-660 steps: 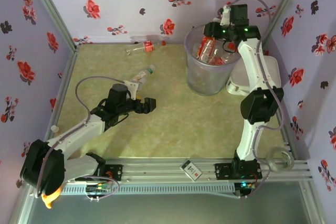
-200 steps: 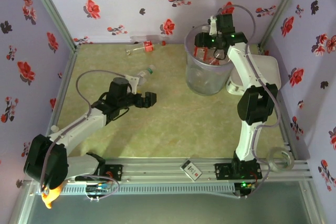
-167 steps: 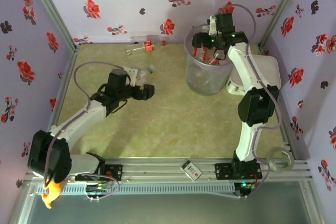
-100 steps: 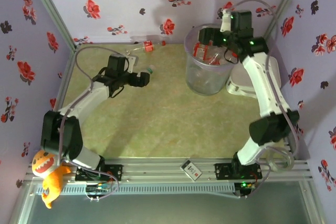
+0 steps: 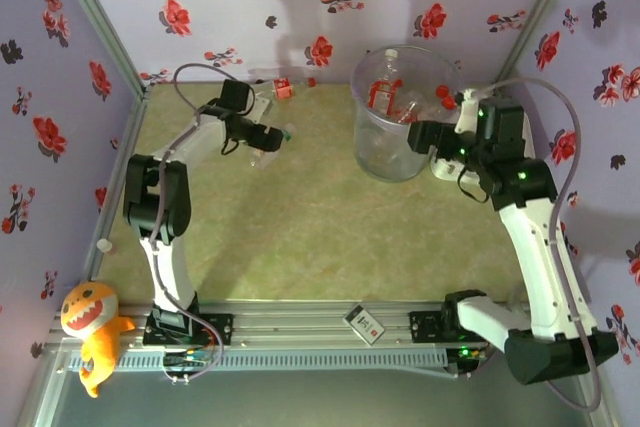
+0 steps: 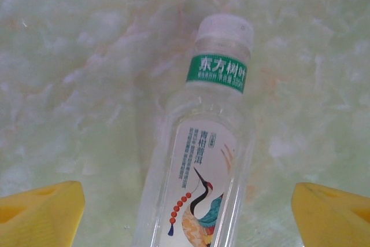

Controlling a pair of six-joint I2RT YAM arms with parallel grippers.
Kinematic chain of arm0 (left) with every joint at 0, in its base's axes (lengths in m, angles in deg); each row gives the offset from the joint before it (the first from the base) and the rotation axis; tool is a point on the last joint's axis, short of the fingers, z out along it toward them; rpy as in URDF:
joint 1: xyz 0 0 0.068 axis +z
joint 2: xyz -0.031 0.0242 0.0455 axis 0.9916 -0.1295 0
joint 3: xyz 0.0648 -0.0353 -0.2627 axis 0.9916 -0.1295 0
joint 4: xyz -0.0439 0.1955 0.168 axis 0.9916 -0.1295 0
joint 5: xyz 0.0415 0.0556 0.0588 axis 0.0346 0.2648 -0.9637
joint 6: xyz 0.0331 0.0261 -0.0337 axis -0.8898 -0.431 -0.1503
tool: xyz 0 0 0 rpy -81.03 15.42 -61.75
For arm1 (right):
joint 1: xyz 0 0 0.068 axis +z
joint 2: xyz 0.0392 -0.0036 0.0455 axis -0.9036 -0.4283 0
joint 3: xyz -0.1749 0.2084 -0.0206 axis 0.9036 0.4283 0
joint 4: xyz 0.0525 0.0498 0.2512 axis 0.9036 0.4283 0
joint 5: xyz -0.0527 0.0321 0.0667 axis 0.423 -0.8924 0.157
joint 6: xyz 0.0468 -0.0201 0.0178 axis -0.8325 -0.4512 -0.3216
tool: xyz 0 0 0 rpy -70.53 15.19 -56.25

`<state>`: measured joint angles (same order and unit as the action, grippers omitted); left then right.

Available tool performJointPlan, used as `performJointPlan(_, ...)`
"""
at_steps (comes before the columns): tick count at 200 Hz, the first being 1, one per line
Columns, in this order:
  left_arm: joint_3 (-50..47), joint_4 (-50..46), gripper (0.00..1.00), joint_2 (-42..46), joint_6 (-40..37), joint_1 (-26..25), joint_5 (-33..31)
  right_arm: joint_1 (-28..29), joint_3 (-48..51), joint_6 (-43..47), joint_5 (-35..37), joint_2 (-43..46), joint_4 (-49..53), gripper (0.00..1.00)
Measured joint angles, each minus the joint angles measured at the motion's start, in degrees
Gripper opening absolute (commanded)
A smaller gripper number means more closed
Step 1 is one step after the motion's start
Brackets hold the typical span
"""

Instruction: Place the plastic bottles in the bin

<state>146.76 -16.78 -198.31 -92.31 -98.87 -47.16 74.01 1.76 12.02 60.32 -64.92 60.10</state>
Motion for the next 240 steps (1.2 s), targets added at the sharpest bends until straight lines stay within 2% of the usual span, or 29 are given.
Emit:
performJointPlan(35, 1.2, -4.4, 0.91, -2.9, -1.2, 0.0, 0.0, -0.1, 6.5, -2.5, -0.5, 2.9, 0.4, 0.96)
performJointPlan(70, 0.7, -5.7, 0.77, -3.6, -1.7, 0.0, 0.5, -0.1, 12.0, -5.6, -1.0, 5.5, 0.5, 0.96)
performJointPlan(104, 0.4, -6.0, 0.68, -3.8, -2.5, 0.0, 0.6, -0.1, 12.6, -6.6, -1.2, 6.3, 0.5, 0.96)
performJointPlan(124, 0.4, -6.1, 0.57, -4.0, -2.6, 0.0, 0.7, -0.1, 12.6, -6.6, -1.2, 6.4, 0.5, 0.96)
performJointPlan(149, -0.4, -5.3, 0.54, -3.5, -2.6, -0.1, 1.1, 0.6, 11.9, -6.9, -1.4, 5.9, 0.6, 0.95)
performJointPlan(164, -1.8, -5.1, 0.53, -2.5, -2.6, -0.2, 1.5, 3.2, 10.0, -7.2, -1.3, 4.4, 0.3, 0.95)
performJointPlan(190, -6.2, -4.3, 0.53, 1.3, -1.7, -0.3, 2.9, 11.1, 6.2, -7.7, -0.4, 0.5, -2.4, 0.95)
performJointPlan(218, -11.6, -2.3, 0.53, 8.4, 0.2, -0.6, 4.5, 19.1, 4.0, -9.3, 0.6, -4.9, -7.7, 0.95)
performJointPlan(240, -16.3, 1.0, 0.54, 15.9, 2.5, -1.6, 5.6, 23.1, 3.9, -11.9, 0.9, -9.2, -12.7, 0.96)
